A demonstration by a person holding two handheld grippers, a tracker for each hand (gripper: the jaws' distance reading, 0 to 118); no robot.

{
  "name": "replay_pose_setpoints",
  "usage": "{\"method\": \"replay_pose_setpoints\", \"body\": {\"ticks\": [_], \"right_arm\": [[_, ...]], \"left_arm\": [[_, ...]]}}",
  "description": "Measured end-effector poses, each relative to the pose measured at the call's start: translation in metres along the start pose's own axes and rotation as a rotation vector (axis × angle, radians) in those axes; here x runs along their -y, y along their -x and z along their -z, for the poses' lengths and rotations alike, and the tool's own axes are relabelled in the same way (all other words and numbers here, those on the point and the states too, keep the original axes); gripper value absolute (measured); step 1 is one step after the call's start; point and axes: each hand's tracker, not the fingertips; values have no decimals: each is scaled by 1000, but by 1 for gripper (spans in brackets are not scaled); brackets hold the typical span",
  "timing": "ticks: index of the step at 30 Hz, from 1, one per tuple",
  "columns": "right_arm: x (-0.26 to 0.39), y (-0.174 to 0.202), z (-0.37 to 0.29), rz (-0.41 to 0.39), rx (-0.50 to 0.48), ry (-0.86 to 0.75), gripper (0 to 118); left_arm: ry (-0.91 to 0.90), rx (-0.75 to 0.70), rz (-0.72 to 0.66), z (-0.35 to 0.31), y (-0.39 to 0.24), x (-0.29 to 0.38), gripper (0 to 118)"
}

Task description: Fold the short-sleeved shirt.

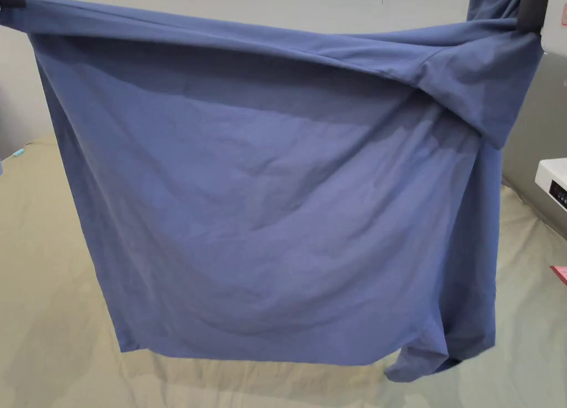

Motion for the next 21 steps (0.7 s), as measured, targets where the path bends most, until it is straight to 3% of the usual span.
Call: {"method": "replay_pose_setpoints", "body": {"ticks": [10, 16, 21], "right_arm": [[-9, 33, 116, -19, 45, 15, 8], [4, 48, 178, 74, 38, 49, 8], [38, 67, 199, 65, 43, 49, 8]], "left_arm": [[28, -49, 25, 115, -6, -9, 1], [27, -73, 40, 162, -10, 8, 1], [42, -67, -8, 182, -4, 33, 1]]}}
